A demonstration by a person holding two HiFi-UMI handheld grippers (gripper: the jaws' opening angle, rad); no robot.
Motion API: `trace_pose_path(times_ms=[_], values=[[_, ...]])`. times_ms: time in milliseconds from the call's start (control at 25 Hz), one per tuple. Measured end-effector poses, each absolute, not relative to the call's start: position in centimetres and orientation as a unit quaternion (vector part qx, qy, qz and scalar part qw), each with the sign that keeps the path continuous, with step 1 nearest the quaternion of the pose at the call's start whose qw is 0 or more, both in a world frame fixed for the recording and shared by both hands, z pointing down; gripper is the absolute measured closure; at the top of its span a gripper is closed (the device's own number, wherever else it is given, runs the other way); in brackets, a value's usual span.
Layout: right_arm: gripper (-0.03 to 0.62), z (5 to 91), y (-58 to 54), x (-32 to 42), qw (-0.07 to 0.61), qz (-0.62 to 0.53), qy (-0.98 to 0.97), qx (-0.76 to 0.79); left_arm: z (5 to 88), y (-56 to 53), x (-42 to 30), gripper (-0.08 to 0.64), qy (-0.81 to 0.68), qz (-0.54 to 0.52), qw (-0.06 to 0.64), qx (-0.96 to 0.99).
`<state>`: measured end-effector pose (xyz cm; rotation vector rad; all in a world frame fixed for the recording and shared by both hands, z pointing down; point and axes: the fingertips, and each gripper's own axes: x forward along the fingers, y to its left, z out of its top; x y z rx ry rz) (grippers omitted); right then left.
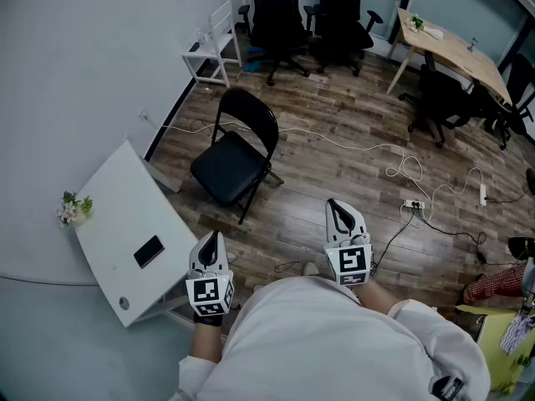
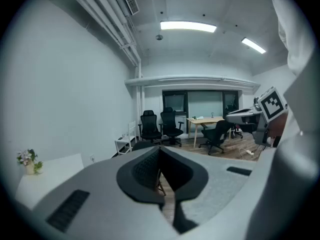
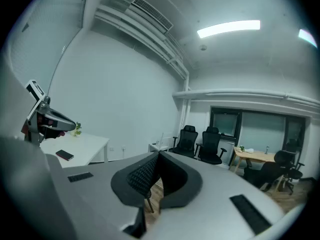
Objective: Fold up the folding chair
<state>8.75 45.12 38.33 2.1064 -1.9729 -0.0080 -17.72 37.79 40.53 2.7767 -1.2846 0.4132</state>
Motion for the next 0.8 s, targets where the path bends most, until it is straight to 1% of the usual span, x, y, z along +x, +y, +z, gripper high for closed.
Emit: trace_pose_path(times_ms=[560,600,640,720,800], values=[[0.578,38.5,45.1,8.8,0.126,-0.007,-0.686,0.717,41.4,38.0,-17.5,0.551,-0.412,0.133,0.039,0.9],[0.577,38.3,45.2,8.9,0.124,-0.011,-0.684,0.718,41.4,38.2,-17.4,0.547,-0.408,0.133,0.039,0.902],[0.57,38.2,45.4,8.9,0.123,-0.014,-0.684,0.719,41.5,38.4,-17.2,0.524,-0.403,0.134,0.041,0.904],[0.428,38.1,45.4,9.2,0.12,-0.015,-0.683,0.72,41.7,38.6,-16.7,0.394,-0.391,0.137,0.05,0.909],[0.353,38.1,45.2,9.6,0.117,-0.012,-0.68,0.724,42.0,38.5,-16.4,0.325,-0.384,0.14,0.057,0.911]])
